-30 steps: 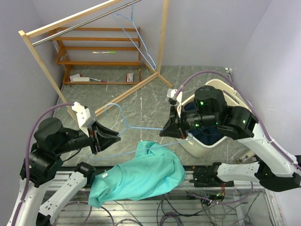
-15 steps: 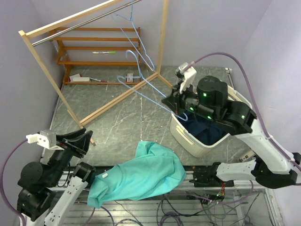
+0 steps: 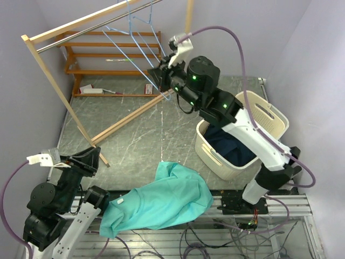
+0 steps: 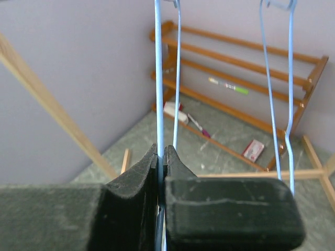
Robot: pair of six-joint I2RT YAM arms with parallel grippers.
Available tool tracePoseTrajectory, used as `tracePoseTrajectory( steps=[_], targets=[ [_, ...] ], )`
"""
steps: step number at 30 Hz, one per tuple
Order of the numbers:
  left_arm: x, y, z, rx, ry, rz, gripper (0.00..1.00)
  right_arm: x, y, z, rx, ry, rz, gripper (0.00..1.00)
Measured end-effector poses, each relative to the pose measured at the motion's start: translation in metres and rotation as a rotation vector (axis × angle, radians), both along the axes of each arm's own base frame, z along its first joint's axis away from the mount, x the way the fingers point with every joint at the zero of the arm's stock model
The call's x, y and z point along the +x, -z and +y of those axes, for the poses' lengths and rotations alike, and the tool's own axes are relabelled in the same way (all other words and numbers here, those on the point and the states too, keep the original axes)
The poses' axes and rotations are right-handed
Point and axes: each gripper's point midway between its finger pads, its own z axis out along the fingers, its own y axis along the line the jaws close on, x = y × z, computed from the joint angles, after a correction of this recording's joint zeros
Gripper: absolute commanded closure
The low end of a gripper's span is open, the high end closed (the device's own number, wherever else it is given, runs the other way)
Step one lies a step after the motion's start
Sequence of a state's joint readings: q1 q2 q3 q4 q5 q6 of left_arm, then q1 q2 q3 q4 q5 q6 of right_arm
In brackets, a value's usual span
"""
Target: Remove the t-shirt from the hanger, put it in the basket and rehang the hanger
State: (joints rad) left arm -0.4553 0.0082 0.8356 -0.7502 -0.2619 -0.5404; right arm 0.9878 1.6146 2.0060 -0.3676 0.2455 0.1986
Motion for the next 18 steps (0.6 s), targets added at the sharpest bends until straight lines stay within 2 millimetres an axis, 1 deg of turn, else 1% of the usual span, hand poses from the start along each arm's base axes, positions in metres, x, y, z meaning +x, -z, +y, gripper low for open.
tracePoseTrajectory(
  steps=[3,5,8,11,15,16,17,18],
  targets=[
    [0.0,0.0,0.0,-0.007,0.001,0.002,0.57,0.018,-0.014,0.018,0.039,0.014,-0.028,1.0],
    [0.0,0.0,0.0,-0.01,0.001,0.002,0.57,0.029,-0.015,0.026,0.051,0.02,-0.036,1.0],
    [0.0,0.0,-0.001,-0.013,0.001,0.004,0.57,0.047,-0.012,0.035,0.059,0.034,-0.035,1.0],
    [0.0,0.0,-0.001,-0.016,0.002,0.005,0.57,0.067,0.0,0.043,0.059,0.041,-0.017,1.0],
    [0.0,0.0,-0.001,-0.017,0.001,0.005,0.58,0.082,0.027,0.047,0.02,0.036,0.026,1.0],
    [0.0,0.0,-0.001,-0.016,0.002,0.006,0.58,0.084,0.035,0.047,0.007,0.031,0.039,0.96],
    [0.0,0.0,-0.001,-0.016,0.002,0.006,0.58,0.085,0.041,0.047,-0.002,0.03,0.048,0.86],
    [0.0,0.0,-0.001,-0.016,0.001,0.006,0.58,0.086,0.048,0.047,-0.015,0.025,0.059,0.73]
  ],
)
